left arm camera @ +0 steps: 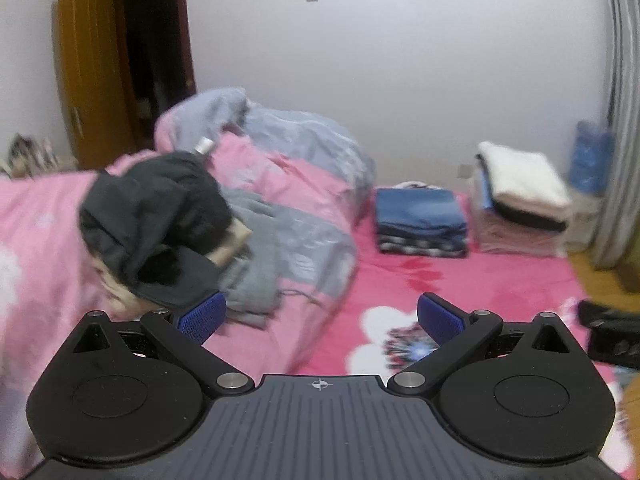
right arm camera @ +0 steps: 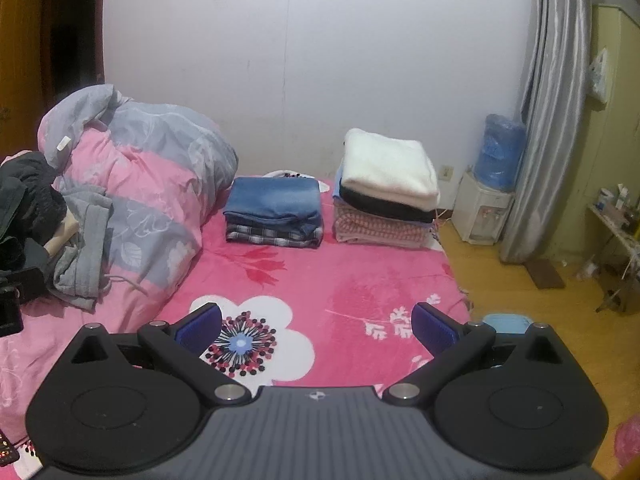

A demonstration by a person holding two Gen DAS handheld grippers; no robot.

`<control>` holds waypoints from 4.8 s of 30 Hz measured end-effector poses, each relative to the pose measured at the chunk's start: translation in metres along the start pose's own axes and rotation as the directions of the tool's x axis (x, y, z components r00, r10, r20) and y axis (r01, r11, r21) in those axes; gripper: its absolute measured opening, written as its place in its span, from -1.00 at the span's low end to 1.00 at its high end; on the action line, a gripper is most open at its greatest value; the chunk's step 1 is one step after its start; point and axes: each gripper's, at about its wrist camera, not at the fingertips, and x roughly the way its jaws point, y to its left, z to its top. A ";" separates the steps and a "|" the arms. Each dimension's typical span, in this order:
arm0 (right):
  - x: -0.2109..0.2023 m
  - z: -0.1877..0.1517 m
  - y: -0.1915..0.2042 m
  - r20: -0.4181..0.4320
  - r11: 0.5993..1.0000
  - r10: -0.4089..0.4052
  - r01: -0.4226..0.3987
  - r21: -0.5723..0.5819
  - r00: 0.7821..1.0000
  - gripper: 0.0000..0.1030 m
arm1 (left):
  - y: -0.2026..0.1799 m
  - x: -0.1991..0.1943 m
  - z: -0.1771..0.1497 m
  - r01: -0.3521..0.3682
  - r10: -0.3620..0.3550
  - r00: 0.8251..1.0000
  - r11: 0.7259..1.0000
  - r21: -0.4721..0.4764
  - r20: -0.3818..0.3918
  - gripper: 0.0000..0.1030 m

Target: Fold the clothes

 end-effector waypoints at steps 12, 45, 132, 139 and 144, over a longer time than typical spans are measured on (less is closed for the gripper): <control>0.002 0.002 0.006 -0.011 0.999 -0.040 0.040 -0.028 0.999 1.00 | 0.003 -0.002 0.001 0.088 -0.090 0.995 0.995 -0.045 -0.042 1.00; -0.002 0.002 0.002 -0.026 0.998 -0.065 0.064 -0.025 0.998 1.00 | 0.001 -0.004 0.005 0.173 -0.183 0.980 0.979 -0.111 -0.084 1.00; 0.012 -0.007 0.020 -0.120 0.995 -0.083 0.075 -0.068 0.989 1.00 | -0.005 0.018 -0.009 0.207 -0.224 0.953 0.973 -0.101 -0.202 1.00; 0.012 -0.006 0.020 -0.118 0.995 -0.082 0.074 -0.070 0.990 1.00 | -0.004 0.018 -0.009 0.210 -0.226 0.953 0.973 -0.097 -0.200 1.00; 0.011 -0.006 0.020 -0.119 0.995 -0.082 0.075 -0.068 0.990 1.00 | -0.006 0.017 -0.008 0.212 -0.227 0.953 0.973 -0.094 -0.200 1.00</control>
